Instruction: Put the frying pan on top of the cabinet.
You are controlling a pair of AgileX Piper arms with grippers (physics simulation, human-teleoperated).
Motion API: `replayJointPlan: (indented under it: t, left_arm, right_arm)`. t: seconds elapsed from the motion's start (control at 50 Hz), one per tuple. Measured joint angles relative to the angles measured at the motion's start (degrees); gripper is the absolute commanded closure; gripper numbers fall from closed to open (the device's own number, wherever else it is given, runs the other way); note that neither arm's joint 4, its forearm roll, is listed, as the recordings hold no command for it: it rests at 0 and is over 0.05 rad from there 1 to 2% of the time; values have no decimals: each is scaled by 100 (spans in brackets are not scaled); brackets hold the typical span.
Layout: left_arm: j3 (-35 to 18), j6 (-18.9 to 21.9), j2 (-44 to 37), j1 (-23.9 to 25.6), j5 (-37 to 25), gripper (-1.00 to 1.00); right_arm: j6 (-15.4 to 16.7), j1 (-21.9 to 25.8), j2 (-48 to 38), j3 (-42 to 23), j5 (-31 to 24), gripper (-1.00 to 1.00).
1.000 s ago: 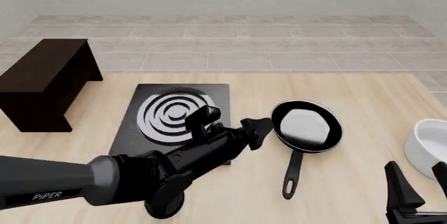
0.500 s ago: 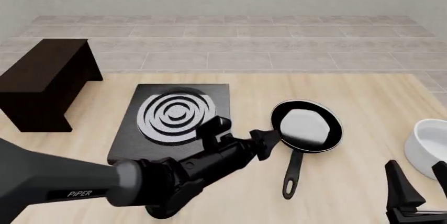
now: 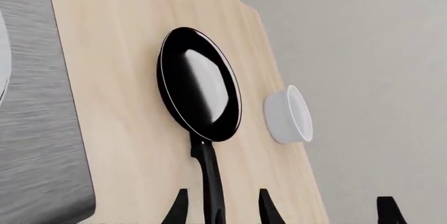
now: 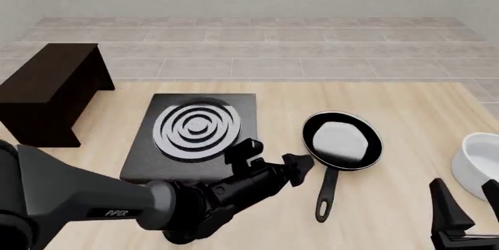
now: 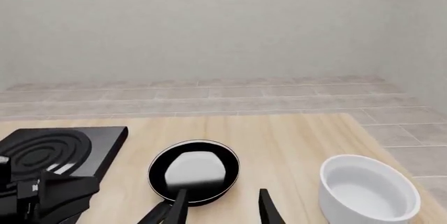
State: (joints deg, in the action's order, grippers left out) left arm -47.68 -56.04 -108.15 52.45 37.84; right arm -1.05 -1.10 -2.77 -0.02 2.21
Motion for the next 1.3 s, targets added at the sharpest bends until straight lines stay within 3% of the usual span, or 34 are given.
replayJointPlan:
  t: [1.3]
  left_arm:
    - [-422,-713,-1114,375,455,-100]
  right_arm:
    - [-106,-23,-176,0,148,-100]
